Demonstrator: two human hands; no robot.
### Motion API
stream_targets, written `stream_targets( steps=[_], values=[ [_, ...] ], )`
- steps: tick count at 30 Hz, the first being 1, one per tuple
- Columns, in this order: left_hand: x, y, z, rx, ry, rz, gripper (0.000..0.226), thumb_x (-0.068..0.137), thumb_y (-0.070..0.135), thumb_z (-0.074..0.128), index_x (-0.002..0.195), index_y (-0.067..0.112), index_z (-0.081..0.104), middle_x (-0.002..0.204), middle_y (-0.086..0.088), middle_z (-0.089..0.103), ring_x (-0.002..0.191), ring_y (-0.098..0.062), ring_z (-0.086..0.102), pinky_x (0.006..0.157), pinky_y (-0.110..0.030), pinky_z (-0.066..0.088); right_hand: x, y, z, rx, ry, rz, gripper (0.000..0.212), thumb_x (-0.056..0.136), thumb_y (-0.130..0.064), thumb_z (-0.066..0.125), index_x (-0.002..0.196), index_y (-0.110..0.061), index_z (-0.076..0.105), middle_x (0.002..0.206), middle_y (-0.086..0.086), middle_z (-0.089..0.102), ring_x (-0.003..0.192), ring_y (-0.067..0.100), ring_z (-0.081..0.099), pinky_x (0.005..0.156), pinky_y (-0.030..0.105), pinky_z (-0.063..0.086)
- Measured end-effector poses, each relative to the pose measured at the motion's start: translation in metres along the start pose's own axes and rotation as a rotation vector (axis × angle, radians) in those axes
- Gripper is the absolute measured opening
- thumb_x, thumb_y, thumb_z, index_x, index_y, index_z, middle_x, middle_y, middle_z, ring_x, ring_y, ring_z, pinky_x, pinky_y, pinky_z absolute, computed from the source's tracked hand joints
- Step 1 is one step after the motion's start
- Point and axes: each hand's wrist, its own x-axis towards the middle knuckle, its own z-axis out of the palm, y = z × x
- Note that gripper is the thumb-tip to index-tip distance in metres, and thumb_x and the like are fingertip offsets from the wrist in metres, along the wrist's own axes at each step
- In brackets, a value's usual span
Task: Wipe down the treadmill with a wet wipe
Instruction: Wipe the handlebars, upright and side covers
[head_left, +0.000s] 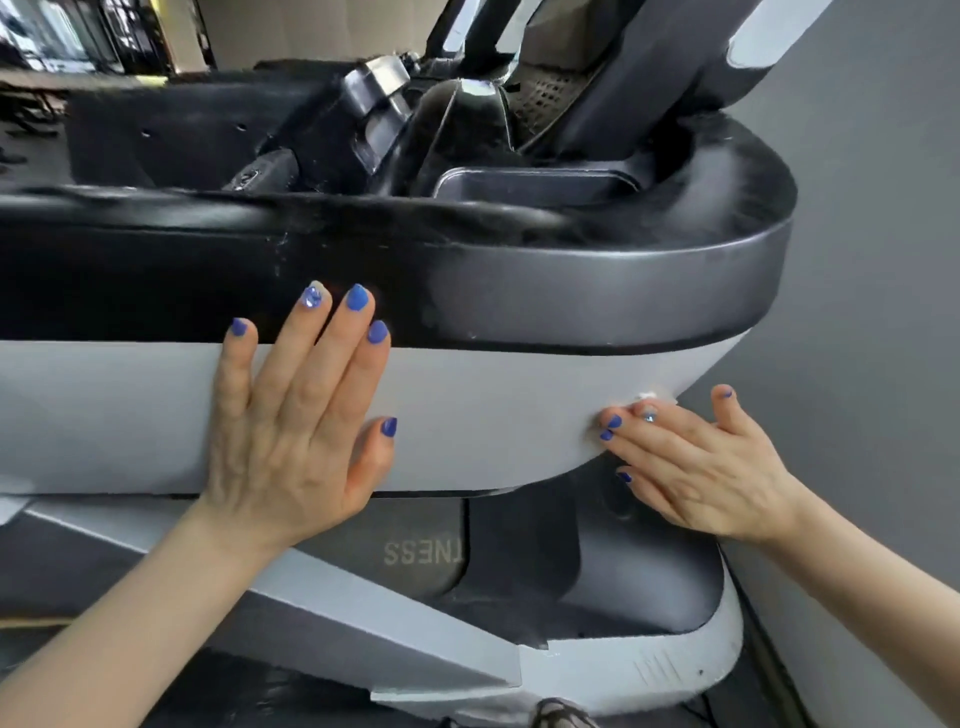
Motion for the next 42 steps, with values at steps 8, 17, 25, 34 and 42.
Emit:
stream_targets(
  steps=[8, 17, 25, 34, 42],
  values=[
    [-0.004, 0.008, 0.003, -0.002, 0.015, -0.026, 0.071, 0.096, 0.026, 0.044, 0.159, 0.003, 0.018, 0.169, -0.011, 0.012, 0.155, -0.031, 0.015, 0.125, -0.051, 0.004, 0.055, -0.019, -0.011, 0.108, 0.052, -0.096, 0.066, 0.099, -0.030, 0.040, 0.160, -0.016, 0.020, 0.170, -0.002, 0.004, 0.155, 0.013, 0.008, 0.123, 0.047, -0.011],
    [-0.001, 0.004, 0.000, -0.005, 0.025, -0.008, 0.072, 0.094, 0.026, 0.048, 0.158, 0.003, 0.023, 0.168, -0.011, 0.013, 0.155, -0.029, 0.018, 0.125, -0.050, 0.006, 0.100, -0.003, -0.037, 0.090, -0.028, -0.164, 0.061, 0.102, -0.031, 0.040, 0.159, -0.017, 0.025, 0.166, -0.006, 0.018, 0.153, 0.011, 0.018, 0.122, 0.046, -0.012],
    [-0.002, 0.003, -0.002, -0.019, 0.023, -0.002, 0.073, 0.092, 0.025, 0.051, 0.157, 0.004, 0.025, 0.168, -0.011, 0.017, 0.154, -0.028, 0.020, 0.126, -0.049, 0.007, 0.115, 0.021, -0.055, 0.258, 0.035, -0.254, 0.044, 0.103, -0.001, 0.041, 0.146, -0.005, 0.045, 0.156, 0.009, 0.041, 0.146, 0.023, 0.038, 0.123, 0.040, 0.018],
    [0.000, 0.002, -0.013, -0.090, -0.010, -0.050, 0.074, 0.092, 0.023, 0.055, 0.158, 0.006, 0.026, 0.165, -0.010, 0.024, 0.155, -0.026, 0.019, 0.126, -0.046, 0.008, 0.124, 0.039, -0.081, 0.337, 0.021, -0.056, 0.036, 0.099, -0.002, 0.057, 0.135, 0.004, 0.057, 0.146, 0.019, 0.051, 0.140, 0.033, 0.047, 0.119, 0.050, 0.033],
    [0.000, -0.004, -0.013, -0.097, -0.041, -0.049, 0.073, 0.094, 0.026, 0.053, 0.158, 0.006, 0.024, 0.166, -0.012, 0.021, 0.155, -0.027, 0.017, 0.126, -0.048, 0.003, 0.157, -0.005, -0.077, 0.400, -0.198, 0.143, 0.071, 0.099, -0.052, 0.035, 0.155, -0.007, 0.033, 0.163, 0.008, 0.026, 0.154, 0.024, 0.020, 0.125, 0.049, 0.004]
  ],
)
